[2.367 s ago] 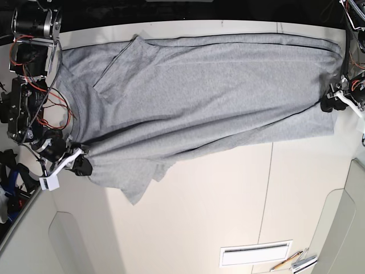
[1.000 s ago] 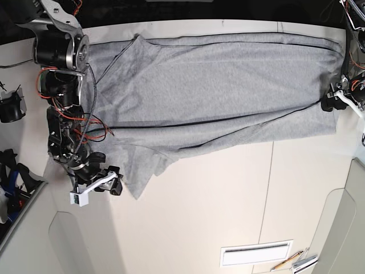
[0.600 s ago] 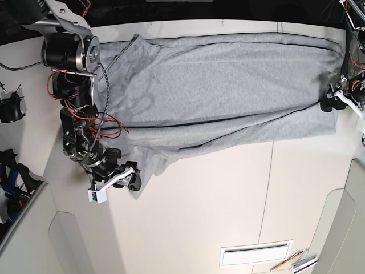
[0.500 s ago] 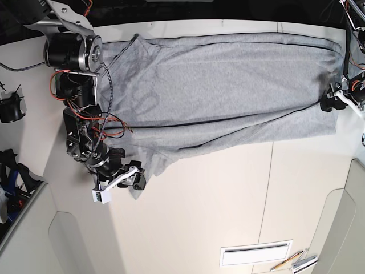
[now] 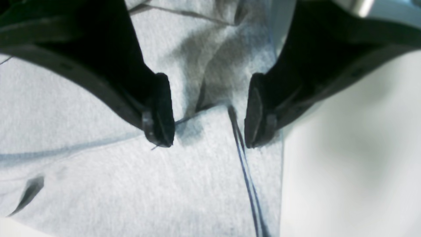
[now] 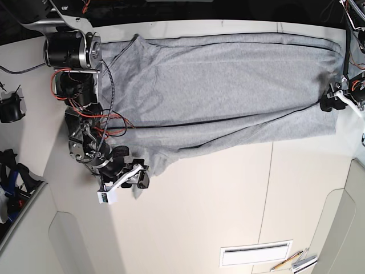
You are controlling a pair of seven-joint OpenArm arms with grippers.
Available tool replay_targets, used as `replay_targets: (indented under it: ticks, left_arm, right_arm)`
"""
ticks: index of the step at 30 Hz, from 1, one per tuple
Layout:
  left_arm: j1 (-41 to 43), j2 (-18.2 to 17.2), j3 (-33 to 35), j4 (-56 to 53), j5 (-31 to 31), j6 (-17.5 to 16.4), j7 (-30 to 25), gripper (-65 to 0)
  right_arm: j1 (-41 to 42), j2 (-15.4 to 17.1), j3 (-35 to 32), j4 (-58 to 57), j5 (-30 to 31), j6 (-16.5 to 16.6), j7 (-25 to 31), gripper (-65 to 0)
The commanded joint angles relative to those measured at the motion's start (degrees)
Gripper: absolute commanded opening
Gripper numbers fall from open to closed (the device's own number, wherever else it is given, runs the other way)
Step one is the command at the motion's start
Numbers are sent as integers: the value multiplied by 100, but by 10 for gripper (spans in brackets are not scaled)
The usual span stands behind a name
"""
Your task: Fold the T-shirt properly
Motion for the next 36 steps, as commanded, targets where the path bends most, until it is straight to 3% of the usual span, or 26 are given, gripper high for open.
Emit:
replay_targets:
  ticks: [1,7,12,18,24,26,30,36]
  left_arm:
    - [-42,-138,-42,79,-31,0,9,-272]
    - [-42,-138,-42,79,-33,0,81,-272]
    - [-39,-138,-42,79,-35,0,94,-272]
    - [-42,-138,-42,79,-37,0,94,-272]
    - [-42,-138,-42,79,-39,0,94,-272]
    - [-42,-138,-42,79,-39,0,94,-272]
    - [-42,-138,-42,79,-39,0,92,-272]
    - [-42,-138,-42,79,-39,2,90,-272]
  right_arm:
    - [201,17,-4,199,90,28,136,-323]
    - [197,0,-7,365,87,24,131,-322]
    - [184,-116,-7,227,-118,-619,131,-322]
    - [181,-273,-7,168,-297,-730,131,-323]
    - [179,-380,-11,-22,-407,-1047,131,-324]
    - [166,-382,-11,-24,-413,-1049,131,-380]
    - [170,-380,-11,-20,-470,-1045,133,-572]
    - [186,-380,-11,229,-470,-870,133,-650]
